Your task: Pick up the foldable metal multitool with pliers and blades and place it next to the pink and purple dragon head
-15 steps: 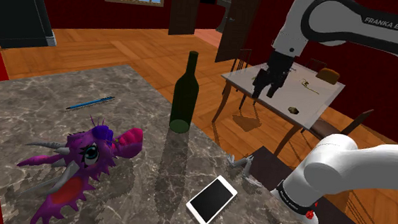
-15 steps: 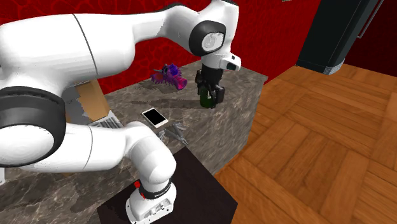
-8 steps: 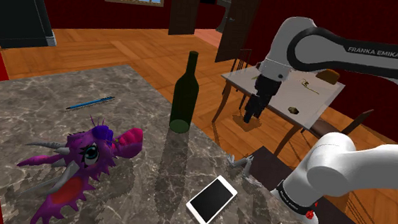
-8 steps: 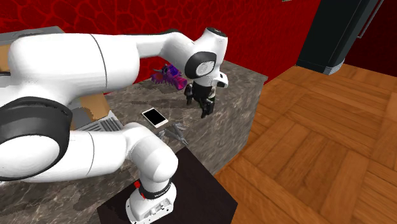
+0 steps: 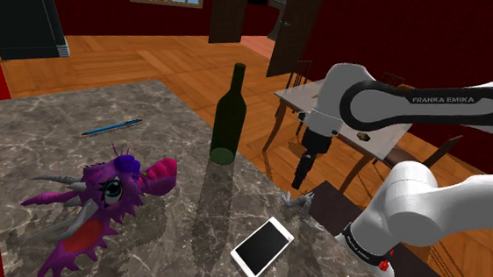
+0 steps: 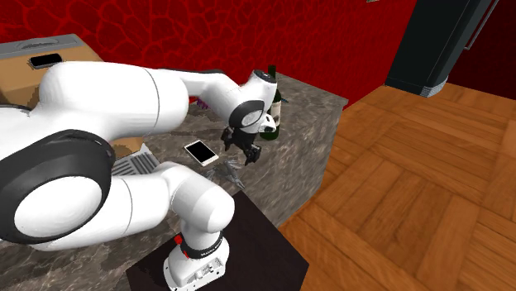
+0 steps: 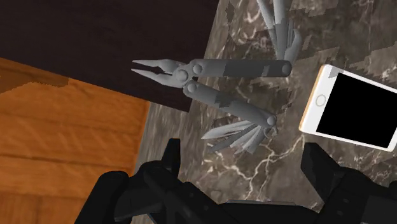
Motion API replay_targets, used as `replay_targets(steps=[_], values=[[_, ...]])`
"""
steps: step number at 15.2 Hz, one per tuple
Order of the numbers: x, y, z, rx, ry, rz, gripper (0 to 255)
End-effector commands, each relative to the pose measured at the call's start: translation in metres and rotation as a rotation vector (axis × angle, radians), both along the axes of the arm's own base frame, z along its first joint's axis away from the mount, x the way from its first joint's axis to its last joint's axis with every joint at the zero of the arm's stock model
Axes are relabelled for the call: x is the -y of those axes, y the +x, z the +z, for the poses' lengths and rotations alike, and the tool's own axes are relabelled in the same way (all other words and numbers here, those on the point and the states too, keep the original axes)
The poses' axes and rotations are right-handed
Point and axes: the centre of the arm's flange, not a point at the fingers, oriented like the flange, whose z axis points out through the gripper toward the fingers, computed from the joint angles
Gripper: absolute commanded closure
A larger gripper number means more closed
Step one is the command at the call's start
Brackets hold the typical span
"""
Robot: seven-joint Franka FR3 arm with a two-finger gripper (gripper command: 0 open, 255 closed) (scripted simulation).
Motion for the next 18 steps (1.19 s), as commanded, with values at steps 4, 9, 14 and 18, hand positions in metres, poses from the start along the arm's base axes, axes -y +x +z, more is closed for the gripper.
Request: replay_targets(steps=[4,9,14,18], values=[[-0.016,-0.012,-0.035,-0.003,0.025,0.057,0],[-0.022,-0.017,-0.058,-0.003,0.025,0.057,0],[-0.022,-0.017,-0.058,-0.003,0.025,0.057,0],[-0.022,-0.017,-0.058,-0.003,0.025,0.057,255]])
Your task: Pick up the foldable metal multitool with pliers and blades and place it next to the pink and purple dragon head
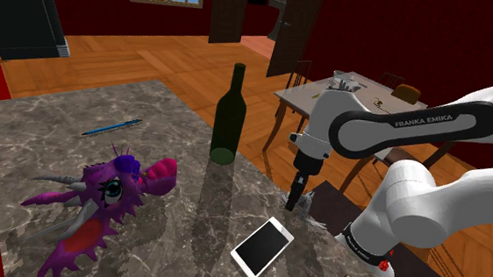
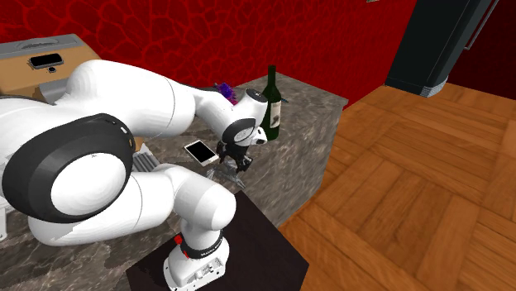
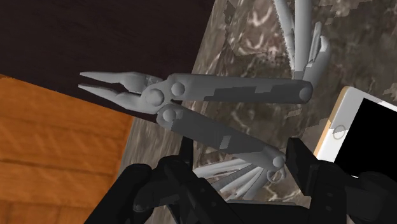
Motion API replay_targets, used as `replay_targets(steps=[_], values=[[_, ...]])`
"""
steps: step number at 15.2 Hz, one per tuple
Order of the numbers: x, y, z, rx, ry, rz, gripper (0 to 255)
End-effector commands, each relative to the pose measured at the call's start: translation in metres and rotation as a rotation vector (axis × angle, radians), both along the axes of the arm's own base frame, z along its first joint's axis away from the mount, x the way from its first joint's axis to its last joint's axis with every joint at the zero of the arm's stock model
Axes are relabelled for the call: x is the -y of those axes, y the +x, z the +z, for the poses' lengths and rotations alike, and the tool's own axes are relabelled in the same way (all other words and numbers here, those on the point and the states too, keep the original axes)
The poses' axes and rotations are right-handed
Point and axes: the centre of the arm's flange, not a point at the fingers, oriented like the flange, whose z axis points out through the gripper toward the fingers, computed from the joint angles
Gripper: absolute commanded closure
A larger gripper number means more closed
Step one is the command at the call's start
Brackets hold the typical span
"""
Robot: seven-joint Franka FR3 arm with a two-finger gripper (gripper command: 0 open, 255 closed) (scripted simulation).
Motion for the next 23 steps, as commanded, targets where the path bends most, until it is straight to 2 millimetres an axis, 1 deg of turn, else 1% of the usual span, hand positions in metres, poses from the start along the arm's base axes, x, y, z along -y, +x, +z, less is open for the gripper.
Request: replay_targets(steps=[1,9,23], values=[[0.0,0.0,0.0,0.0,0.0,0.0,255],[0.0,0.0,0.0,0.0,0.0,0.0,255],[0.0,0.0,0.074,0.0,0.0,0.0,255]])
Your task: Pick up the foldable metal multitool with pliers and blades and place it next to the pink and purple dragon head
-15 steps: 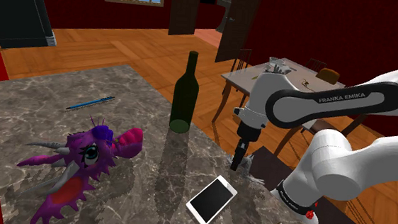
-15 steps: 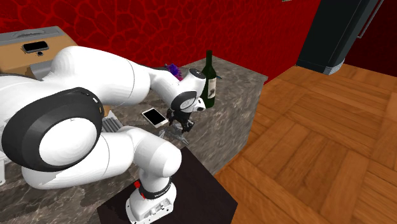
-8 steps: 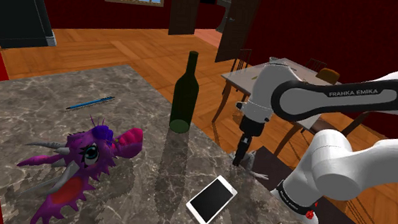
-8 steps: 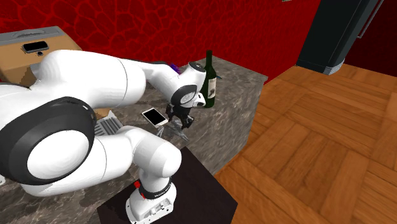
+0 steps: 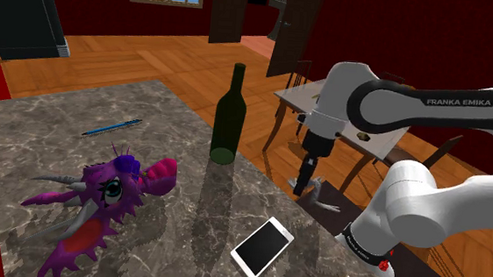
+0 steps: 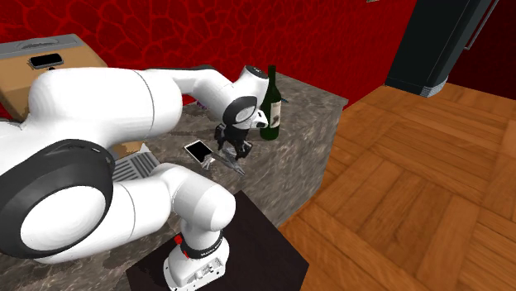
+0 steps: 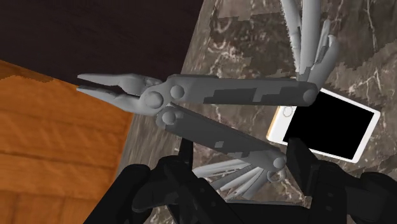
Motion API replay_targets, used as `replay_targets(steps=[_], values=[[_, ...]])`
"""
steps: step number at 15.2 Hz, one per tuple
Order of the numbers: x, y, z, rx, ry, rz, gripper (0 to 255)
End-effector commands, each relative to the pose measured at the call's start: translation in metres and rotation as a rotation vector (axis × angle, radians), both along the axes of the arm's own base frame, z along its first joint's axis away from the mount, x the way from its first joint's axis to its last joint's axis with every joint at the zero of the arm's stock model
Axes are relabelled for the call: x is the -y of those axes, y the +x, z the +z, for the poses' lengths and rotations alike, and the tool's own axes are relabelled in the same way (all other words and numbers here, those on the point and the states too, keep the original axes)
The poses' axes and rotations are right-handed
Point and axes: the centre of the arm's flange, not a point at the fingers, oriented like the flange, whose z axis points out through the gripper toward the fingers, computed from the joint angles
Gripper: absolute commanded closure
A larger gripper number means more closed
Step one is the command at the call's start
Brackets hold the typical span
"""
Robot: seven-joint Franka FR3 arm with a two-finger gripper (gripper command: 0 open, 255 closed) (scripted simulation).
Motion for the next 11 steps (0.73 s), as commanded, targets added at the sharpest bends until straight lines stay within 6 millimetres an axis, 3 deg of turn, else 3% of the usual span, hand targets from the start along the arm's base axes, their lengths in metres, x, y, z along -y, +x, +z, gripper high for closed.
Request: replay_targets(steps=[1,11], values=[[0.0,-0.001,0.011,0.0,0.0,0.0,255],[0.0,-0.001,0.064,0.0,0.0,0.0,255]])
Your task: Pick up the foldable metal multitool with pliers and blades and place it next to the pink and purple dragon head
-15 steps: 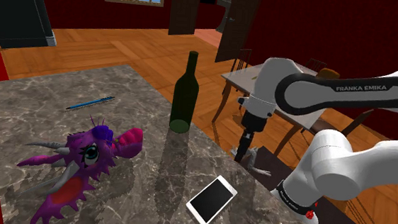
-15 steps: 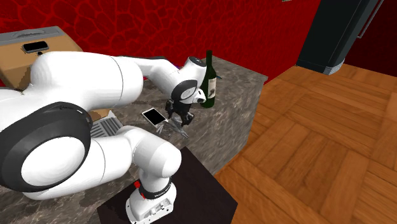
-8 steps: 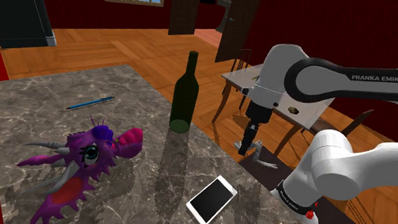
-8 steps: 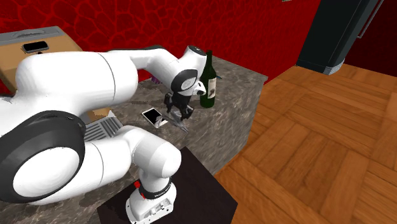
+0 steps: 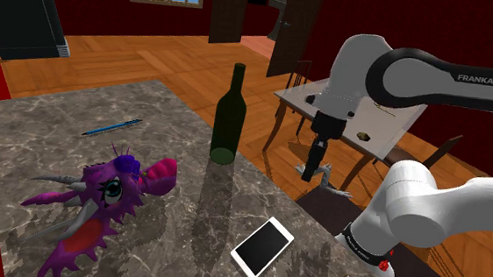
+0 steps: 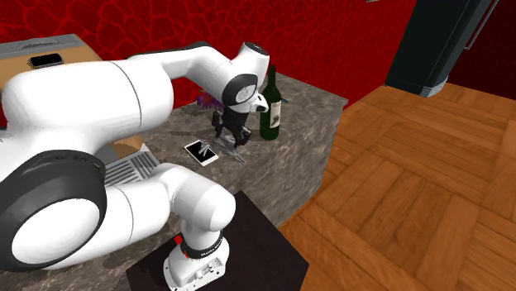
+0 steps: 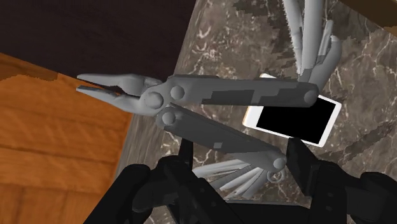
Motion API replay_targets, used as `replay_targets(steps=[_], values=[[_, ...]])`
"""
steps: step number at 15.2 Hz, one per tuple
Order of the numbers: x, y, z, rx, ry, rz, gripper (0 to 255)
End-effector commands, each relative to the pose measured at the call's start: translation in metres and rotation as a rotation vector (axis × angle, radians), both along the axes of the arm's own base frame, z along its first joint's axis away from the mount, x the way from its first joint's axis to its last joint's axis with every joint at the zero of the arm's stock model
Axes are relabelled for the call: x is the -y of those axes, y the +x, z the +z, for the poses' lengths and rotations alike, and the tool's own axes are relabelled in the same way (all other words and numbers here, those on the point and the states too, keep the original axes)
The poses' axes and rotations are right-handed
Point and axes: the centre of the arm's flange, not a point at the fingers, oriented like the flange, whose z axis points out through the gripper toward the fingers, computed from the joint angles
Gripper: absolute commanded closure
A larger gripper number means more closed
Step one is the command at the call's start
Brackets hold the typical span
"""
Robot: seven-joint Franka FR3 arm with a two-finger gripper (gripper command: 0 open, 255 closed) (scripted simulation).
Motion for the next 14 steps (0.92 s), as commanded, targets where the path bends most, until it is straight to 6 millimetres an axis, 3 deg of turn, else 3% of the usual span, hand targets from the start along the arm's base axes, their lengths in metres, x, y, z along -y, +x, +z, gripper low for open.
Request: replay_targets(steps=[1,14], values=[[-0.001,0.0,0.01,0.0,0.0,0.0,255],[-0.001,0.0,0.079,0.0,0.0,0.0,255]])
